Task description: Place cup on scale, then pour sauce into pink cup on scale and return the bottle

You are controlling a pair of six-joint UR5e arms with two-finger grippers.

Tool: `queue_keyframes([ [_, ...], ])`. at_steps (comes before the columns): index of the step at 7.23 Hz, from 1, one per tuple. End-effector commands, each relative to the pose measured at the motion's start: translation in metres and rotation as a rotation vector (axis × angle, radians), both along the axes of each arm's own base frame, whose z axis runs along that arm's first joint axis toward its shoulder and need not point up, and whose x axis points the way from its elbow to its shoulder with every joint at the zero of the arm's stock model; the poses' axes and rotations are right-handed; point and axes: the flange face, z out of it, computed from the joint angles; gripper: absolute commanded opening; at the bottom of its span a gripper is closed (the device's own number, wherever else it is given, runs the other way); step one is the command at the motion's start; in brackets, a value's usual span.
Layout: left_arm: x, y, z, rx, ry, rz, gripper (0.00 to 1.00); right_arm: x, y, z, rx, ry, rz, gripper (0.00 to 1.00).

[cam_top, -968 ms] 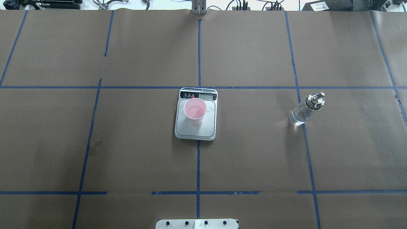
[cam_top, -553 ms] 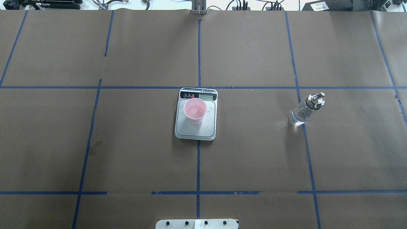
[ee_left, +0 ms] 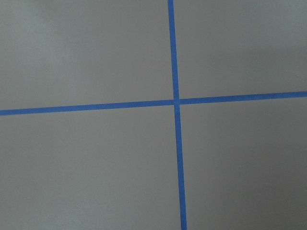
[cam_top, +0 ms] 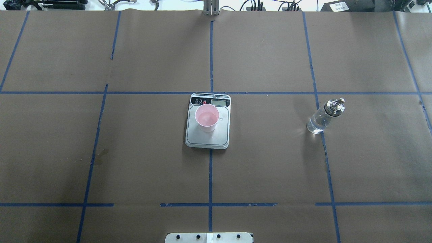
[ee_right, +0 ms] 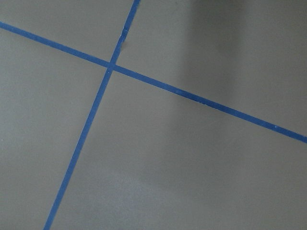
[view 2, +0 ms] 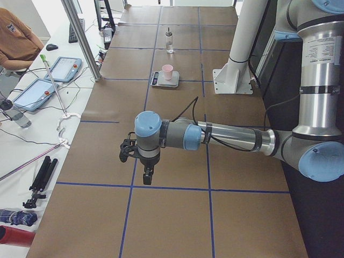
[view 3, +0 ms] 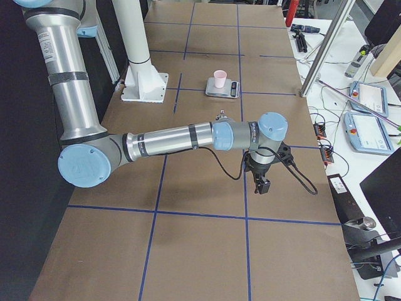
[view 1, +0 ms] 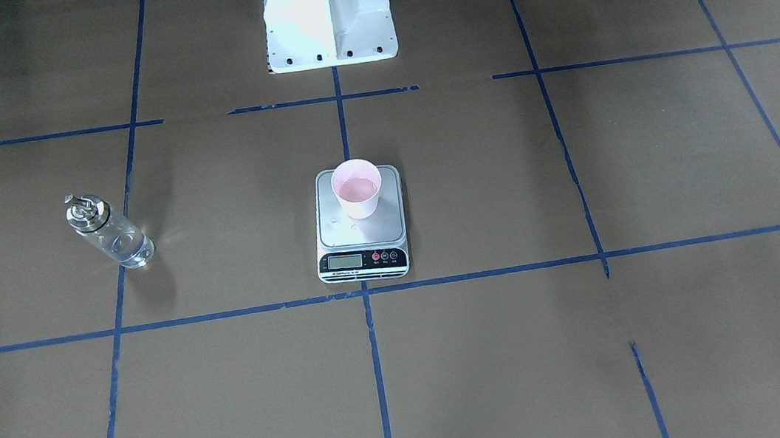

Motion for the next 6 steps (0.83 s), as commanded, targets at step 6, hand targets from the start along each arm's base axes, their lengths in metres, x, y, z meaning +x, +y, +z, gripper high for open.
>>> queue_keyframes([
  [6,0.002,-0.021,0.000,-0.024,0.007,0.003,1.00,0.001,0.029,0.051,-0.099,-0.001,0.012,1.00],
])
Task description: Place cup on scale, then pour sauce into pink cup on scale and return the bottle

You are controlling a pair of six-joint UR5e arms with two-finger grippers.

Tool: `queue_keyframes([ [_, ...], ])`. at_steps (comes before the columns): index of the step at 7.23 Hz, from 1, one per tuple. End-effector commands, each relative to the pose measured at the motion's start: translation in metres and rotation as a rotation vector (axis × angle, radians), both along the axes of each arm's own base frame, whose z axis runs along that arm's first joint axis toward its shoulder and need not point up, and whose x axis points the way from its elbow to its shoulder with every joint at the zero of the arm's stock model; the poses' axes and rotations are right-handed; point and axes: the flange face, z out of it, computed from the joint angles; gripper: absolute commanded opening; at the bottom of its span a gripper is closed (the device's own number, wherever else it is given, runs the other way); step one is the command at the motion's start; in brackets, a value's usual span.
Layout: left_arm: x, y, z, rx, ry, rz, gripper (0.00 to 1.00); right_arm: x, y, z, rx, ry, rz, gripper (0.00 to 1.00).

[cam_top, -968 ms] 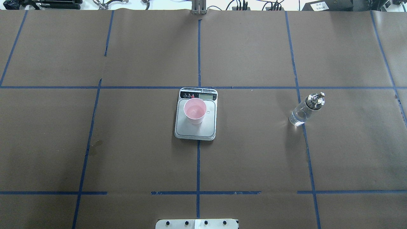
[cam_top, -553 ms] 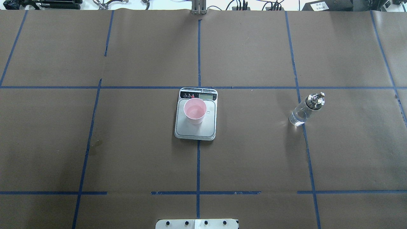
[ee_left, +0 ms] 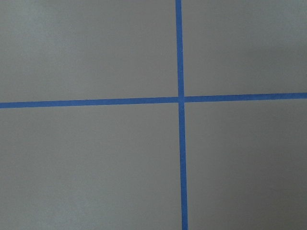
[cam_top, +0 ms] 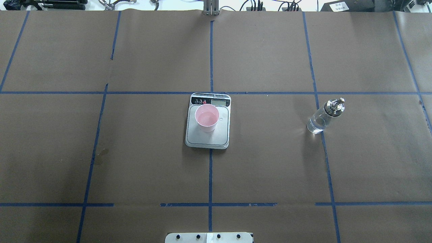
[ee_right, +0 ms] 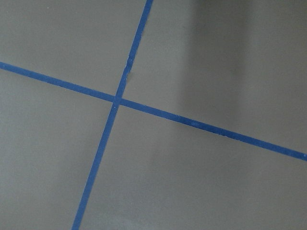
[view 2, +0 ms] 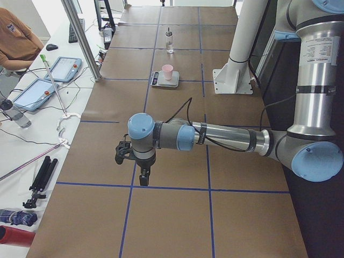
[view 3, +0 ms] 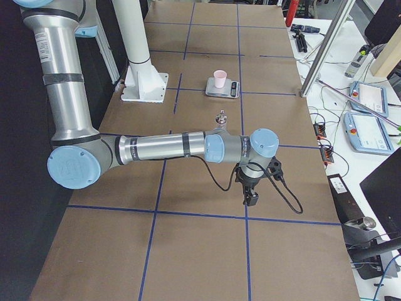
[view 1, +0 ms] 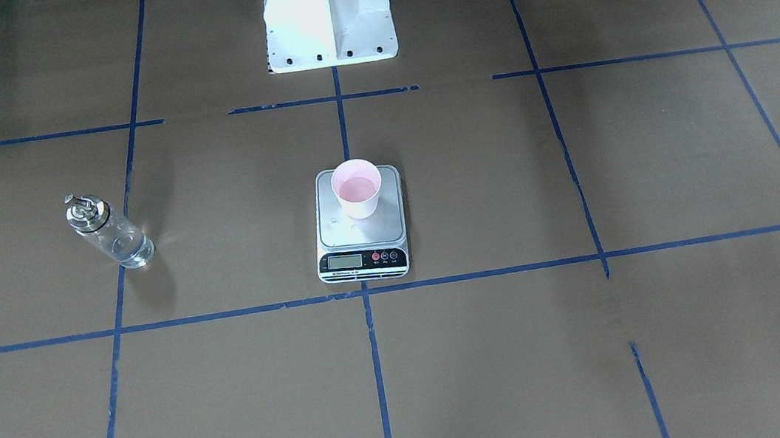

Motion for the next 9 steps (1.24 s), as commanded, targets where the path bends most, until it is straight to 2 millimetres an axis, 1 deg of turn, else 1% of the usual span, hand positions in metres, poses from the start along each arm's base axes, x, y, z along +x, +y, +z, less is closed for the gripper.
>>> queue_keyframes([
  [1,0.002,0.001,-0.004,-0.005,0.022,0.000,1.00,0.000,0.002,0.002,-0.004,-0.001,0.001,1.00],
  [2,0.005,0.003,-0.003,-0.016,0.075,0.004,1.00,0.000,0.002,0.002,-0.004,-0.001,0.001,1.00],
  [4,0.005,0.003,-0.005,-0.018,0.074,0.005,1.00,0.000,0.002,0.002,-0.004,-0.001,0.001,1.00],
  [6,0.005,0.003,0.001,-0.019,0.066,0.007,1.00,0.000,0.002,0.006,-0.012,-0.001,0.001,1.00],
  [9,0.005,0.004,0.007,-0.033,0.073,0.003,1.00,-0.002,0.001,0.005,-0.017,-0.017,0.004,1.00],
])
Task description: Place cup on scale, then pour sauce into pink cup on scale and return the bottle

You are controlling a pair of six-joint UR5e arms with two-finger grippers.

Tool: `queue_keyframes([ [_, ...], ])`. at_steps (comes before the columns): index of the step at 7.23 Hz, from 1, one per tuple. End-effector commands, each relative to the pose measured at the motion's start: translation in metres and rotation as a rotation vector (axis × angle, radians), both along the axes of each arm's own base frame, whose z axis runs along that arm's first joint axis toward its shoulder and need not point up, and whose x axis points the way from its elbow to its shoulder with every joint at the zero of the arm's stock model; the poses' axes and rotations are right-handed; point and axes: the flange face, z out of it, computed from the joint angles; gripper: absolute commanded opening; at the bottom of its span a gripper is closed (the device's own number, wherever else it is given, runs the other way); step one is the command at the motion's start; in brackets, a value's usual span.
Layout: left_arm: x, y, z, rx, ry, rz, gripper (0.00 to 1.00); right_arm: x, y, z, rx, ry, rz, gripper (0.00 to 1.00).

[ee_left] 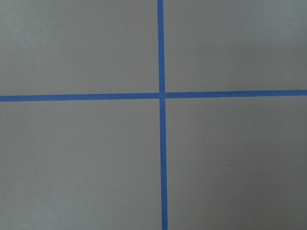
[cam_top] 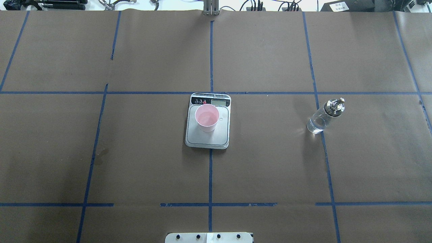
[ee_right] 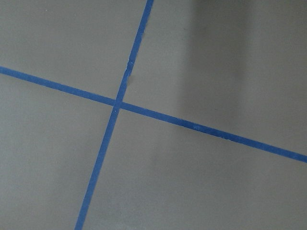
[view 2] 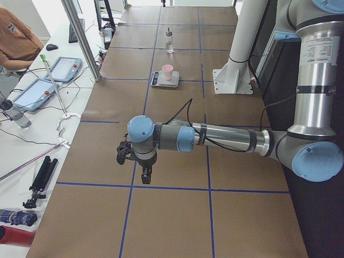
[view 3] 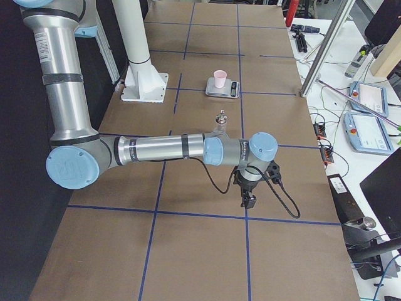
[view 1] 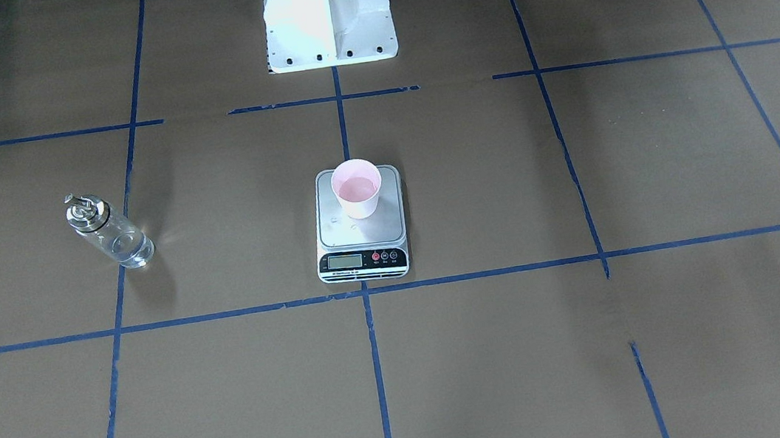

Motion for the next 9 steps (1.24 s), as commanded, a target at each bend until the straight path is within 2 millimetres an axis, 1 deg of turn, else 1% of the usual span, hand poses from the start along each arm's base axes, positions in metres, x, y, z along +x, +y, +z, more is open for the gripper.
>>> queue_keyframes([
  [1,0.000,0.000,0.002,-0.007,0.002,-0.002,1.00,-0.004,0.001,0.001,-0.017,-0.057,0.004,1.00],
  [3,0.000,0.000,0.004,-0.008,0.000,-0.002,1.00,-0.004,0.000,0.004,-0.019,-0.056,0.004,1.00],
  [5,0.000,-0.001,0.003,-0.007,0.001,-0.002,1.00,-0.005,-0.003,0.018,0.002,-0.057,0.007,1.00],
  [6,0.000,-0.001,0.002,-0.005,0.001,-0.002,1.00,-0.005,-0.007,0.011,-0.043,-0.055,0.075,1.00],
  [7,0.000,-0.001,0.003,-0.007,0.001,-0.002,1.00,-0.005,-0.008,0.007,-0.084,-0.052,0.157,1.00],
  [8,0.000,-0.001,0.003,-0.007,0.001,-0.002,1.00,-0.005,-0.007,0.010,-0.089,-0.052,0.184,1.00],
  [9,0.000,-0.001,0.003,-0.007,0.001,-0.002,1.00,-0.005,-0.003,0.016,-0.135,-0.055,0.219,1.00],
])
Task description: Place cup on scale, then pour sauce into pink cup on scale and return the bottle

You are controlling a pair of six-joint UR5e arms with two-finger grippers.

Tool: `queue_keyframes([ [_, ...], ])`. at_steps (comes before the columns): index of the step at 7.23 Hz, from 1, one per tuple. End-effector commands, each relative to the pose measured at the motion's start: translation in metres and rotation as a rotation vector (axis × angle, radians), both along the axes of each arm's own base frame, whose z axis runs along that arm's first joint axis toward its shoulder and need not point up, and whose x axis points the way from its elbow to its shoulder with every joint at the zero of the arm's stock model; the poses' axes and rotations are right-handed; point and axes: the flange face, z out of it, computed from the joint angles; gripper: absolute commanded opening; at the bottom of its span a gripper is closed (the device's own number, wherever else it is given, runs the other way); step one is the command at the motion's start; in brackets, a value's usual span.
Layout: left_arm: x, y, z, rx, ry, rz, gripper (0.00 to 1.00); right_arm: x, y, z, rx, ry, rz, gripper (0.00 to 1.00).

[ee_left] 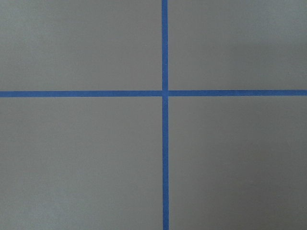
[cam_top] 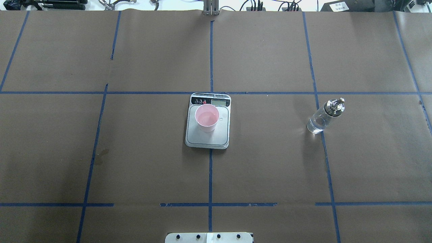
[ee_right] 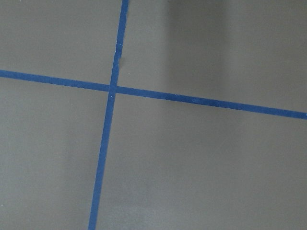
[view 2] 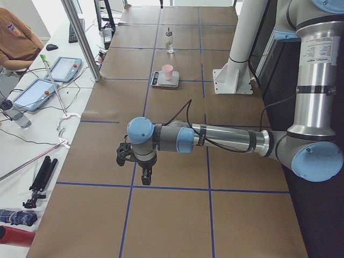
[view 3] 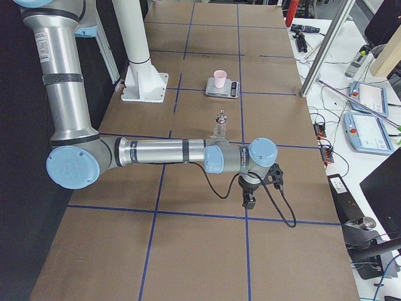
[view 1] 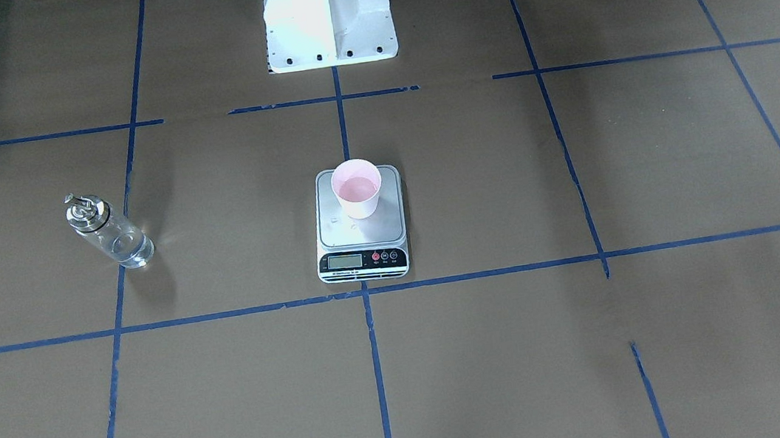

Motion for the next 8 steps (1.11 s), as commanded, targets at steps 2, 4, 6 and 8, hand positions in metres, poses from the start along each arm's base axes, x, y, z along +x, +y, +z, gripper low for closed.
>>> queue_keyframes([
  [2,0.000,0.000,0.003,-0.004,-0.002,0.001,1.00,0.000,0.007,0.007,-0.049,-0.002,0.052,1.00],
  [4,0.001,-0.013,0.015,-0.026,-0.003,0.005,1.00,0.001,0.009,0.008,-0.050,-0.002,0.052,1.00],
  [6,0.001,-0.017,0.023,-0.038,-0.002,0.008,1.00,0.001,0.011,0.009,-0.049,-0.002,0.051,1.00],
  [8,0.001,-0.018,0.023,-0.040,-0.001,0.006,1.00,0.001,0.011,0.009,-0.049,-0.002,0.052,1.00],
])
